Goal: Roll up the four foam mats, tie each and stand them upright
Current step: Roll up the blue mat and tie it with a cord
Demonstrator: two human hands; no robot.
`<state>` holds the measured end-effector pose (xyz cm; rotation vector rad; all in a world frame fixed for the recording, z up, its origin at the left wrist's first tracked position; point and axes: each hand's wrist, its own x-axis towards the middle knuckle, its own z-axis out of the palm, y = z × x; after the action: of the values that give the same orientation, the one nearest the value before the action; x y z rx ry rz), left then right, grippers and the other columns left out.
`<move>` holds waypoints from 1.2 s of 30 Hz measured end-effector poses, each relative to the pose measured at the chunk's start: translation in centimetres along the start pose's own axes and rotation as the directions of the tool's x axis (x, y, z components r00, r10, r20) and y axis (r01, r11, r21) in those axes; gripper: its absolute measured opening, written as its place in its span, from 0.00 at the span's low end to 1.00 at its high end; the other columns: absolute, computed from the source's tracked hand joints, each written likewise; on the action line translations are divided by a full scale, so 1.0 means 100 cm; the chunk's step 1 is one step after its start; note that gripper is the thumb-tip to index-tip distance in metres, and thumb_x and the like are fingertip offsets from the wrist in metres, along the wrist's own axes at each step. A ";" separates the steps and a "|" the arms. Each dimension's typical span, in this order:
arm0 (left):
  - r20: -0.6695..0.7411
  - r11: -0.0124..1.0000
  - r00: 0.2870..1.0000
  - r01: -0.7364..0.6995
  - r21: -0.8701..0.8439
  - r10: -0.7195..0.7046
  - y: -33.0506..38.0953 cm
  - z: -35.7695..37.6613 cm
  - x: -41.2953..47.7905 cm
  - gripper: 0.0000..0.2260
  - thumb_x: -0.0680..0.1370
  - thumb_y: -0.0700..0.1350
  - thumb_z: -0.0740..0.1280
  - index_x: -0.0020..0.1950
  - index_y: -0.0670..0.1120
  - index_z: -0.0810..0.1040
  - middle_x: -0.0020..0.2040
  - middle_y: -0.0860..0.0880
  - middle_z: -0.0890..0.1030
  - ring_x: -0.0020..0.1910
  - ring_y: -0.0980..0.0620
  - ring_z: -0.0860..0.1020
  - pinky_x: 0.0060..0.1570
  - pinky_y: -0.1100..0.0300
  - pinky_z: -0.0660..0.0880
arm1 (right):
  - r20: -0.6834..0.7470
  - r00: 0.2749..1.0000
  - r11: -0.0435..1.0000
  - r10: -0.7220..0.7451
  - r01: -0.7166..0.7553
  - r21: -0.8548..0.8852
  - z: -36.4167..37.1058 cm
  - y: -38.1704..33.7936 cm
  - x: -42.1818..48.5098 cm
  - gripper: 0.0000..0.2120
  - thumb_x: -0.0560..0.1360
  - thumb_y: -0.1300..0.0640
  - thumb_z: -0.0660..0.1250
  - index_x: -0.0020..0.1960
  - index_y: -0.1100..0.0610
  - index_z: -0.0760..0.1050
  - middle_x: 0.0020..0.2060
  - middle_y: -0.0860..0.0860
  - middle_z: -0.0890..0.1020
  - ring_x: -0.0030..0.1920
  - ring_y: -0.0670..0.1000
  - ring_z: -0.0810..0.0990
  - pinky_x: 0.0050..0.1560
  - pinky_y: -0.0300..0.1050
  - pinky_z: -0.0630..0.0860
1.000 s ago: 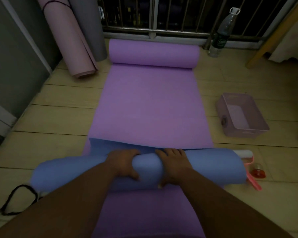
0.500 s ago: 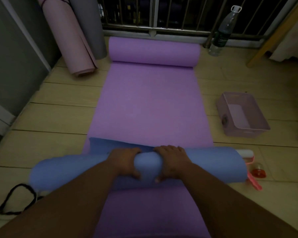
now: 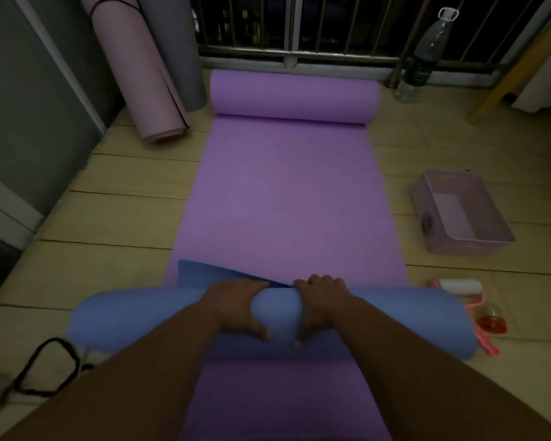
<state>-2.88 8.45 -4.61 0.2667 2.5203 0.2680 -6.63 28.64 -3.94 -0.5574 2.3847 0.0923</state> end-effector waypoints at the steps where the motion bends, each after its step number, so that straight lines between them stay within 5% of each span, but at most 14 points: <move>1: -0.009 1.000 1.000 -0.002 0.007 0.002 0.000 0.002 0.000 0.48 0.60 0.72 0.73 0.75 0.61 0.60 0.73 0.54 0.69 0.69 0.51 0.70 0.68 0.53 0.66 | 0.007 1.000 1.000 0.002 -0.002 0.029 0.000 -0.002 0.001 0.54 0.55 0.32 0.78 0.74 0.49 0.60 0.67 0.54 0.70 0.67 0.58 0.69 0.70 0.56 0.61; 7: 0.007 0.999 1.000 0.030 -0.032 -0.030 -0.003 0.009 -0.002 0.46 0.64 0.75 0.65 0.77 0.59 0.57 0.75 0.53 0.66 0.72 0.51 0.67 0.71 0.50 0.62 | 0.061 0.997 0.991 -0.046 0.038 0.125 0.000 -0.012 0.002 0.66 0.57 0.31 0.77 0.80 0.50 0.40 0.76 0.54 0.64 0.74 0.56 0.65 0.74 0.55 0.58; 10: -0.034 0.988 0.995 0.086 -0.131 -0.092 -0.010 0.012 -0.002 0.40 0.67 0.75 0.51 0.76 0.58 0.63 0.74 0.52 0.68 0.72 0.50 0.67 0.71 0.49 0.62 | 0.070 0.996 0.996 -0.056 0.051 0.071 -0.005 -0.017 0.001 0.65 0.57 0.31 0.78 0.80 0.49 0.43 0.76 0.53 0.63 0.72 0.58 0.65 0.72 0.55 0.59; 14: -0.097 0.988 0.989 0.098 -0.119 -0.110 -0.023 0.021 -0.003 0.35 0.72 0.73 0.46 0.71 0.57 0.70 0.70 0.51 0.74 0.68 0.49 0.72 0.66 0.53 0.68 | 0.072 0.996 0.998 -0.054 0.056 -0.025 -0.004 -0.026 0.002 0.57 0.55 0.32 0.78 0.77 0.44 0.55 0.71 0.51 0.68 0.68 0.60 0.67 0.69 0.61 0.59; 19: -0.317 0.968 0.933 0.096 -0.231 -0.169 -0.026 0.029 -0.012 0.47 0.60 0.80 0.50 0.70 0.53 0.68 0.70 0.50 0.67 0.70 0.49 0.67 0.68 0.53 0.65 | 0.054 0.997 0.998 -0.047 0.044 0.045 -0.006 -0.033 0.007 0.49 0.54 0.37 0.80 0.71 0.46 0.66 0.66 0.50 0.72 0.63 0.56 0.72 0.65 0.52 0.67; 23: -0.136 0.972 0.978 0.131 -0.195 -0.159 -0.027 0.020 -0.016 0.63 0.48 0.85 0.50 0.79 0.56 0.52 0.80 0.52 0.48 0.78 0.48 0.51 0.75 0.48 0.54 | 0.068 0.996 0.993 -0.056 0.048 0.107 -0.006 -0.032 0.009 0.48 0.54 0.41 0.82 0.69 0.48 0.67 0.65 0.49 0.75 0.61 0.54 0.76 0.60 0.46 0.71; 29: -0.159 0.988 0.975 0.150 -0.035 -0.154 -0.029 0.023 -0.014 0.54 0.54 0.82 0.47 0.74 0.55 0.65 0.70 0.51 0.67 0.67 0.48 0.65 0.69 0.50 0.62 | 0.100 0.989 0.993 -0.113 0.109 0.042 -0.007 -0.052 0.015 0.66 0.58 0.33 0.78 0.80 0.51 0.42 0.74 0.55 0.64 0.71 0.59 0.67 0.71 0.54 0.64; 32: -0.168 0.994 0.980 0.105 -0.019 -0.107 -0.032 0.026 -0.014 0.52 0.56 0.80 0.46 0.75 0.56 0.64 0.72 0.51 0.66 0.70 0.49 0.64 0.71 0.53 0.59 | 0.050 0.983 0.984 -0.177 0.175 0.031 -0.001 -0.072 0.018 0.66 0.57 0.32 0.78 0.80 0.52 0.42 0.75 0.56 0.63 0.72 0.59 0.65 0.72 0.55 0.63; 36: -0.214 0.970 0.974 0.017 -0.244 -0.071 -0.049 0.025 -0.022 0.39 0.68 0.68 0.51 0.74 0.50 0.67 0.73 0.49 0.69 0.71 0.49 0.66 0.70 0.59 0.58 | 0.029 0.983 0.984 -0.179 0.179 0.003 0.000 -0.073 0.021 0.68 0.56 0.32 0.78 0.80 0.53 0.41 0.75 0.57 0.63 0.72 0.59 0.66 0.71 0.54 0.63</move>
<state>-0.30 3.55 -6.68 0.0865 2.6741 0.6122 -5.01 21.21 -4.75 -0.7627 2.2953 0.0205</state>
